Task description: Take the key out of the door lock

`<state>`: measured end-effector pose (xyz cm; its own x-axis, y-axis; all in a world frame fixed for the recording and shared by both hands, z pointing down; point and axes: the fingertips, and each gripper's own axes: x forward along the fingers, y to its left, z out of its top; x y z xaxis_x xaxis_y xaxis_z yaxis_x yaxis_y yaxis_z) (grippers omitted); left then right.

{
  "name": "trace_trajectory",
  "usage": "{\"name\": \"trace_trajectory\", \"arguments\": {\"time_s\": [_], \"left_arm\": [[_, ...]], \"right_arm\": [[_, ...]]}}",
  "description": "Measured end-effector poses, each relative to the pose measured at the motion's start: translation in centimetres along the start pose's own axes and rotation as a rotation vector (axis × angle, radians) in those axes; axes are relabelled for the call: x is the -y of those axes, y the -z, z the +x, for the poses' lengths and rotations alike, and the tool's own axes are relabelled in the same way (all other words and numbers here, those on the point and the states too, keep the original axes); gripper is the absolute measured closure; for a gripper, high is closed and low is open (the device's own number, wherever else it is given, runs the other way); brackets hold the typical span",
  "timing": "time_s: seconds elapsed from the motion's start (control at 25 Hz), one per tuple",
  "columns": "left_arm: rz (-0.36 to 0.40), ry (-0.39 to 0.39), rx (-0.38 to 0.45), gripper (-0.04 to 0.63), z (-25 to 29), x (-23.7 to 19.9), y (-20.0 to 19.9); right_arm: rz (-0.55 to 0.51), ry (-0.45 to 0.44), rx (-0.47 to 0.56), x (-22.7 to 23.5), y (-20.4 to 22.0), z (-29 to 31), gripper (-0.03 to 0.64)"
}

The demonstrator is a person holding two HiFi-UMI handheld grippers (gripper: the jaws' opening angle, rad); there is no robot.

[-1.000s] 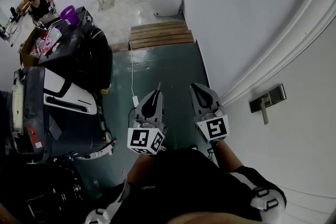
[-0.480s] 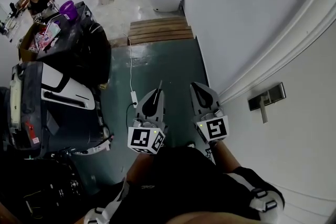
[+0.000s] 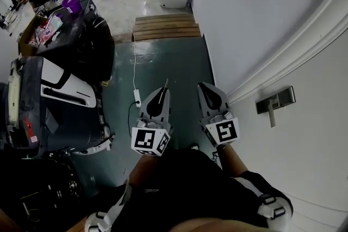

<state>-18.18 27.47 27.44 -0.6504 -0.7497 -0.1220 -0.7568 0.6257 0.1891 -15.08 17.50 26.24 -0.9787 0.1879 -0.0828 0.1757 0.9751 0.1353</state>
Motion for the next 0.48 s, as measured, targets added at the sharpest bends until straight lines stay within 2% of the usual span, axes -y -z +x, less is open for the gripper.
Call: {"name": "trace_trajectory", "arguments": {"time_s": [0.48], "left_arm": [[-0.006, 0.012, -0.012, 0.558, 0.09, 0.57, 0.25]], "right_arm": [[-0.006, 0.017, -0.003, 0.36, -0.1, -0.4, 0.609]]}}
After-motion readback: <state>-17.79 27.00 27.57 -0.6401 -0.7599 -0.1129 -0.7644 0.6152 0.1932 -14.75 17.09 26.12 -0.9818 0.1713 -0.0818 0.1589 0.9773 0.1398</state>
